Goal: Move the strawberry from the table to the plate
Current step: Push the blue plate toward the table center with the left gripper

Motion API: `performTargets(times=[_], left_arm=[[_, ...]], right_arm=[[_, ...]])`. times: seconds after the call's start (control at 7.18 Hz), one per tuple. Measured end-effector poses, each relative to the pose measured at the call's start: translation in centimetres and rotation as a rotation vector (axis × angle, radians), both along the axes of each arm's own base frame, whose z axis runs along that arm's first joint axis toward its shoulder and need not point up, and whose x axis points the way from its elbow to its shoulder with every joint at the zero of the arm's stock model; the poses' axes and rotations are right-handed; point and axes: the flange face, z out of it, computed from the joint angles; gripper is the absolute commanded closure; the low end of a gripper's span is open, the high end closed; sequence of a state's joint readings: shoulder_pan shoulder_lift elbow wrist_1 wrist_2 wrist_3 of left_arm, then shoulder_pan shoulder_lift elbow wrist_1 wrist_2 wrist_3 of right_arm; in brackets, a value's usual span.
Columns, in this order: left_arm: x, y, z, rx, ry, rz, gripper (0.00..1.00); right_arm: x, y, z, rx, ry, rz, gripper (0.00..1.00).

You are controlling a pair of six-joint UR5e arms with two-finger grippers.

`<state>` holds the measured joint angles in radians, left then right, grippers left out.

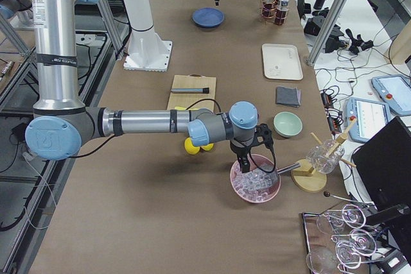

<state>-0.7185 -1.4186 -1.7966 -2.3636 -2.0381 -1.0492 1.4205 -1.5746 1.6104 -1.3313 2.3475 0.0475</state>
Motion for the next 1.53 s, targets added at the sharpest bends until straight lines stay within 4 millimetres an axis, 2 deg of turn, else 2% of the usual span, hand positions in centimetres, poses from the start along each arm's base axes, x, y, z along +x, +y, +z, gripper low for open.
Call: performTargets(times=[0.14,0.28,0.7,0.97,1.11,1.25,1.39,1.53], left_arm=[[1.0,0.5,0.2,0.007,-0.007,0.011,0.78],[1.2,0.8,0.3,0.010,-0.010,0.014,1.00],[1.0,0.8,0.5,0.008,-0.012,0.016,1.00],[1.2,0.8,-0.8,-0.001,0.019,0.030,1.00],[1.7,0.4,-2.8,-0.032,0.065,0.037,1.00],[2.9,-0.9,-5.8,-0.080,0.117,0.016,1.00],[5.1,-2.9,-9.8,-0.129,0.152,-0.014,1.00],[8.0,-5.1,-15.2,-0.171,0.172,-0.050,1.00]], right_arm=[[-0.2,-0.1,0.0,0.001,0.001,-0.003,0.00],[-0.2,-0.2,-0.1,0.003,0.002,-0.003,0.00],[-0.2,0.2,0.1,-0.002,0.000,-0.004,0.00],[-0.2,0.4,0.1,-0.002,-0.002,-0.005,0.00],[-0.2,0.4,-0.3,0.003,-0.011,-0.007,0.00],[-0.4,0.4,-0.8,0.003,-0.036,-0.013,0.00],[-0.7,0.2,-1.2,0.001,-0.065,-0.019,0.00],[-1.3,-0.6,-2.3,-0.009,-0.082,-0.009,0.00]])
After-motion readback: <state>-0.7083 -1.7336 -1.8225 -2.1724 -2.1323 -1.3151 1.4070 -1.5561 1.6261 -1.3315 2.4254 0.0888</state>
